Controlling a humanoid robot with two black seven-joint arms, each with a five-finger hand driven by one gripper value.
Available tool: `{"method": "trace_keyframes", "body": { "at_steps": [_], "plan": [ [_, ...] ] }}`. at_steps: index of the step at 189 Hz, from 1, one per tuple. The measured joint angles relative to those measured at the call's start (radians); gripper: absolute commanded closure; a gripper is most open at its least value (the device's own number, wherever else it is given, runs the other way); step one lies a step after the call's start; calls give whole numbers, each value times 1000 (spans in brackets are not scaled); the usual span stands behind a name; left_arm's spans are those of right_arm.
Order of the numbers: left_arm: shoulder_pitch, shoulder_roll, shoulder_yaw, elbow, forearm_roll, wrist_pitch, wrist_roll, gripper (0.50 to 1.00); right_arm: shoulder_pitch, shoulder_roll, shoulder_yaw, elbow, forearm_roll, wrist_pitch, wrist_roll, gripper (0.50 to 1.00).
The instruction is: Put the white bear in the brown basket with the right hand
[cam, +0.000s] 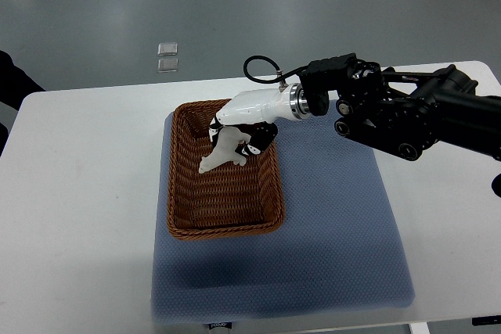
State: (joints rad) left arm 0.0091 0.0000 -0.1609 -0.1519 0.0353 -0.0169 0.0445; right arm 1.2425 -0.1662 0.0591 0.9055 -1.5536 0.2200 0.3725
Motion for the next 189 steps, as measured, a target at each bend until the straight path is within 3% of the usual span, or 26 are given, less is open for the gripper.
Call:
{"method": "trace_keyframes", "body": {
  "at_steps": [22, 94, 155, 189],
  "plan": [
    [0, 0, 0, 0, 0, 0, 0, 500, -1, -6, 0, -2, 0, -3, -17, 607],
    [0, 0, 0, 0, 0, 0, 0, 500, -27, -104, 108, -35, 35, -39, -32, 607],
    [0, 0, 0, 0, 0, 0, 0, 500, -241, -144, 509, -173, 330, -48, -93, 609],
    [0, 0, 0, 0, 0, 0, 0, 500, -368, -131, 632, -250, 560, -103, -105, 607]
  ]
}}
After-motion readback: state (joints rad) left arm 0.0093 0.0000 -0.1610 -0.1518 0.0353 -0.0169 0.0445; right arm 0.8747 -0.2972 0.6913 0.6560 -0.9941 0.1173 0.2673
